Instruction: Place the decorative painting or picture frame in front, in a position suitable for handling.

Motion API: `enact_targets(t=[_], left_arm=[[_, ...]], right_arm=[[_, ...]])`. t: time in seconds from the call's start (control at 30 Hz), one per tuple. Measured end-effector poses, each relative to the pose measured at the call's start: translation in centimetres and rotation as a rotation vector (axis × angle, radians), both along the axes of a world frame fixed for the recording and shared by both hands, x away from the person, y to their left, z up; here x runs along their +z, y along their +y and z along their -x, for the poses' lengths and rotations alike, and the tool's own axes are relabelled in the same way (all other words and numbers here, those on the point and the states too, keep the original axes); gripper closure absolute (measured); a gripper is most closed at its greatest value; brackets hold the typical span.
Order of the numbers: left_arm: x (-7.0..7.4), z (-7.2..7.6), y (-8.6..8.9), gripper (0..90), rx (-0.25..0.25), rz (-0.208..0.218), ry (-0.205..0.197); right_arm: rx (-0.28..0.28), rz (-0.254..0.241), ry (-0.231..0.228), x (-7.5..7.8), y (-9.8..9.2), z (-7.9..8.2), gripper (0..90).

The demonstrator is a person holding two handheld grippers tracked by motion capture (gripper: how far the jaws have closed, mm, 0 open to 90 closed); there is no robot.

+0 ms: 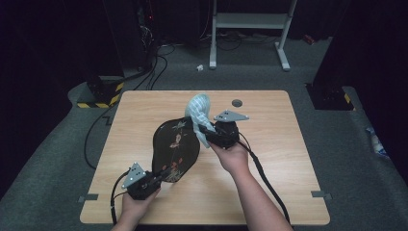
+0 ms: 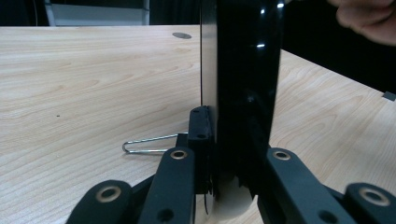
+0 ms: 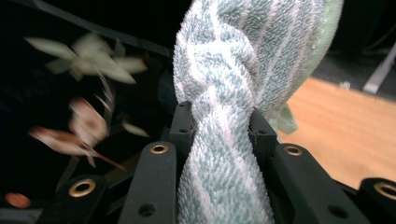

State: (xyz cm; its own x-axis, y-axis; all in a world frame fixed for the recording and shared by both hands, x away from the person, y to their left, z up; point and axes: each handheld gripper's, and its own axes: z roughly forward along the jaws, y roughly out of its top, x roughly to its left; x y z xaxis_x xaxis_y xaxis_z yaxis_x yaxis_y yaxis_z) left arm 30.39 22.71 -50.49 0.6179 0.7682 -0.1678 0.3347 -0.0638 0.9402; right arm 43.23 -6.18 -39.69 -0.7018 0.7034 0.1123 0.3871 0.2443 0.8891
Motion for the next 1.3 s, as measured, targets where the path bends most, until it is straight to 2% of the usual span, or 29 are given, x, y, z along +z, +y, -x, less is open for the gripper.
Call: enact_targets(t=[0.27, 0.33, 0.4, 0.53, 0.8, 0.93, 1.1, 1.17, 1.3], left_arm=[[0.0, 0.0, 0.0, 79.8, 0.001, 0.001, 0.002], [0.0, 0.0, -0.1, 79.7, 0.001, 0.001, 0.001], [0.0, 0.0, -0.1, 79.8, 0.000, 0.001, 0.001], [0.0, 0.0, 0.0, 79.8, -0.001, -0.004, 0.001], [-0.1, -0.1, 0.2, 79.8, -0.001, 0.000, 0.012], [-0.1, -0.1, 0.1, 79.8, -0.002, 0.003, 0.013], [-0.1, -0.2, 0.0, 79.9, -0.001, 0.006, 0.013], [-0.1, -0.2, 0.0, 79.9, -0.002, -0.002, 0.011], [0.0, -0.2, 0.0, 79.9, -0.002, -0.002, 0.012]], right_arm=[[-0.004, 0.080, 0.088, -4.8, -0.1, -0.4, 70.4], [-0.005, 0.094, 0.100, -5.6, -0.1, -0.4, 70.4], [-0.007, 0.087, 0.102, -5.7, -0.2, -0.4, 70.5], [0.003, 0.068, 0.056, -4.3, 0.1, 0.0, 70.4], [0.027, 0.022, -0.080, 0.6, 0.8, 1.2, 70.4], [0.038, -0.003, -0.111, 2.1, 0.9, 1.5, 70.4], [0.043, -0.008, -0.124, 2.7, 0.7, 1.6, 70.4], [0.041, 0.007, -0.120, 2.4, 0.6, 1.5, 70.4], [0.032, 0.035, -0.084, 1.1, 0.3, 1.1, 70.3]])
